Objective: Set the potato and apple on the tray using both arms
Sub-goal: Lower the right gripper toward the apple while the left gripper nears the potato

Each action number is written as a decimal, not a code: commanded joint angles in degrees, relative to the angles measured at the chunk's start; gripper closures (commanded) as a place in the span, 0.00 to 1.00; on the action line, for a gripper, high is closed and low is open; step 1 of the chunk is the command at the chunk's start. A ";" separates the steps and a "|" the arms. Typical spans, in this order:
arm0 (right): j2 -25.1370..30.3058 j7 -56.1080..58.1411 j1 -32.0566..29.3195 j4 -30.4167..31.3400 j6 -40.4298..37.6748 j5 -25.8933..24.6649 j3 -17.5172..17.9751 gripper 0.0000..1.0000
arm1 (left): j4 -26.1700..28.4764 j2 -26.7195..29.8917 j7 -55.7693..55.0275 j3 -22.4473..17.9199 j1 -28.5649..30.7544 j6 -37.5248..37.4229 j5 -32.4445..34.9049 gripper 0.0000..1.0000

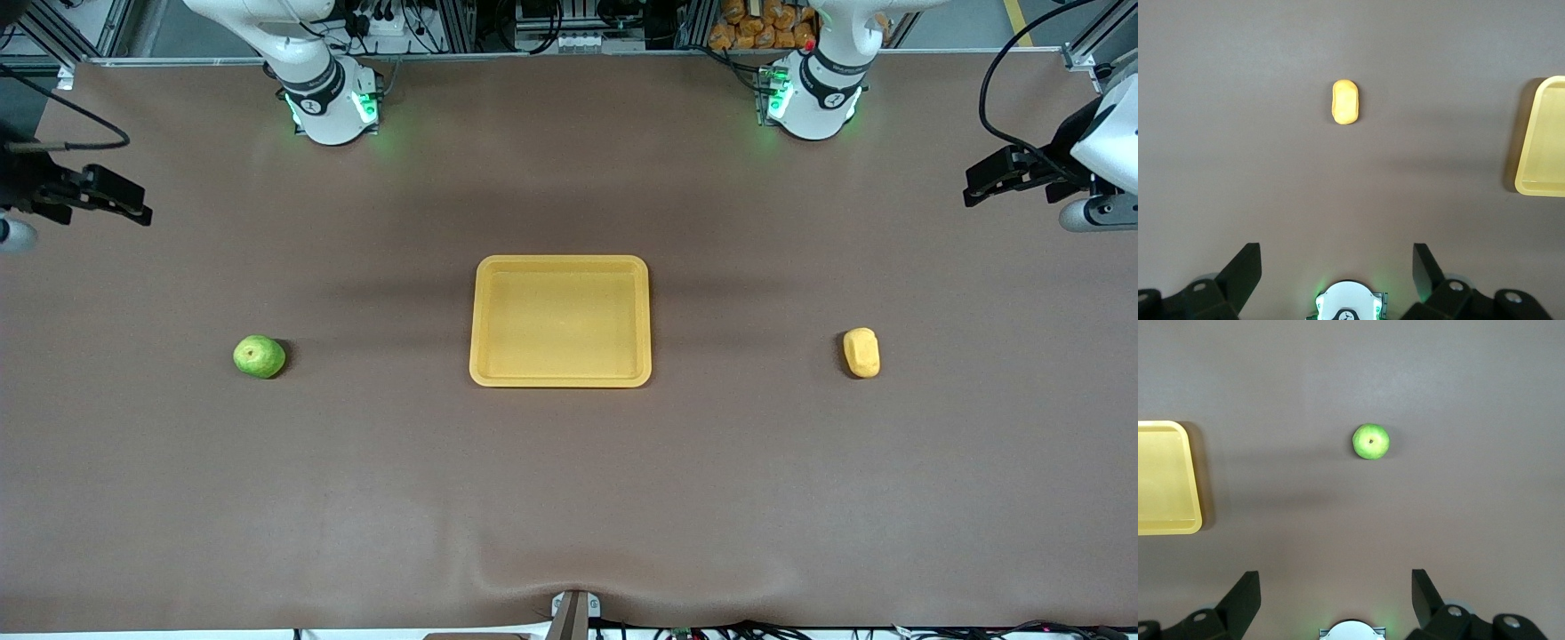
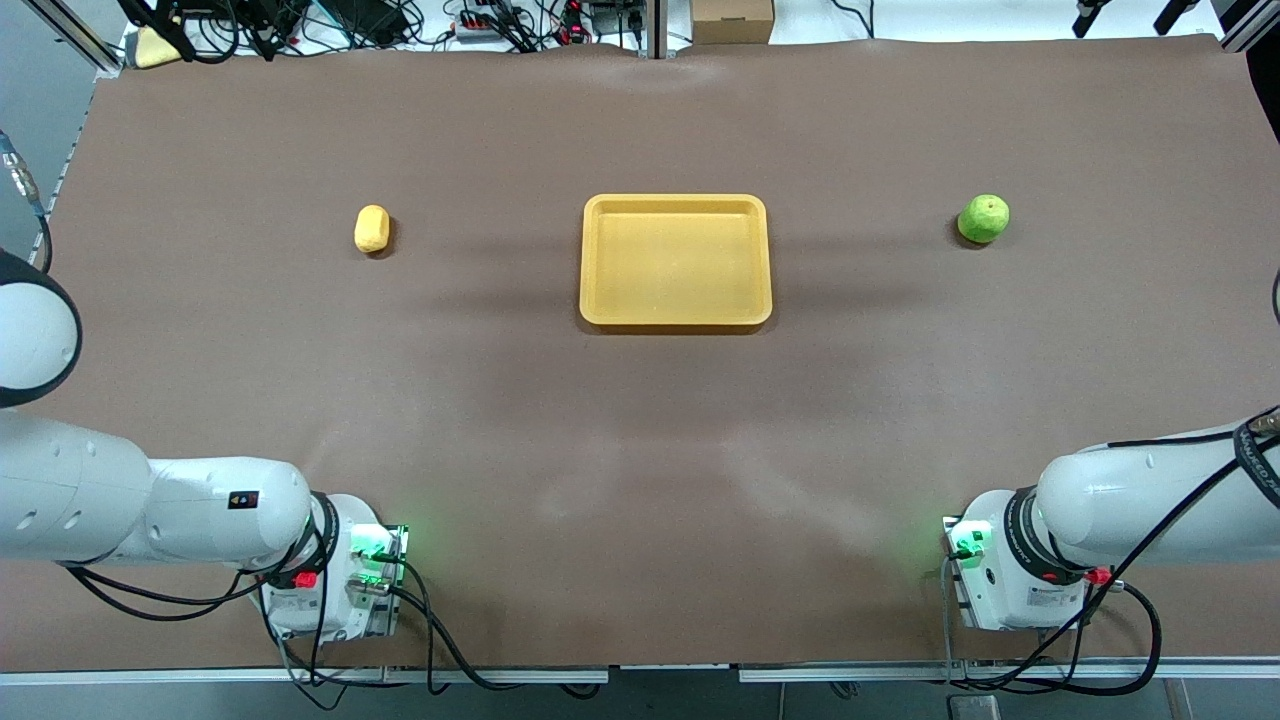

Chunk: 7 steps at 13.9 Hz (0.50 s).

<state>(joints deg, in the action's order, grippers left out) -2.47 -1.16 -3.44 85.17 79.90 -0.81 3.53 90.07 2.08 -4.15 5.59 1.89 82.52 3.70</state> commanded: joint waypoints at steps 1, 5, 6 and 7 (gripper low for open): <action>-2.09 -0.34 -0.43 -0.97 0.78 -0.86 0.42 0.00 | 0.54 0.03 0.72 -0.14 0.40 0.00 -1.41 0.00; -5.86 -0.25 -0.43 -0.97 2.89 -1.65 0.42 0.00 | 2.82 -0.06 0.81 -0.14 1.19 3.25 -1.32 0.00; -6.75 -0.25 -0.43 -0.97 3.16 -1.65 0.42 0.00 | 3.18 -0.06 0.81 -0.14 1.19 4.21 -1.32 0.00; -7.54 -0.25 -0.43 -0.97 3.77 -1.74 0.42 0.00 | 3.18 -0.06 0.81 -0.14 1.19 4.83 -1.32 0.00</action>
<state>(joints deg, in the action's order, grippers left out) -8.02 -1.16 -3.45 85.20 83.09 -1.27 3.53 92.53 1.72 -4.15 5.57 2.67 85.69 3.69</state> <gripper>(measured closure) 0.000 0.000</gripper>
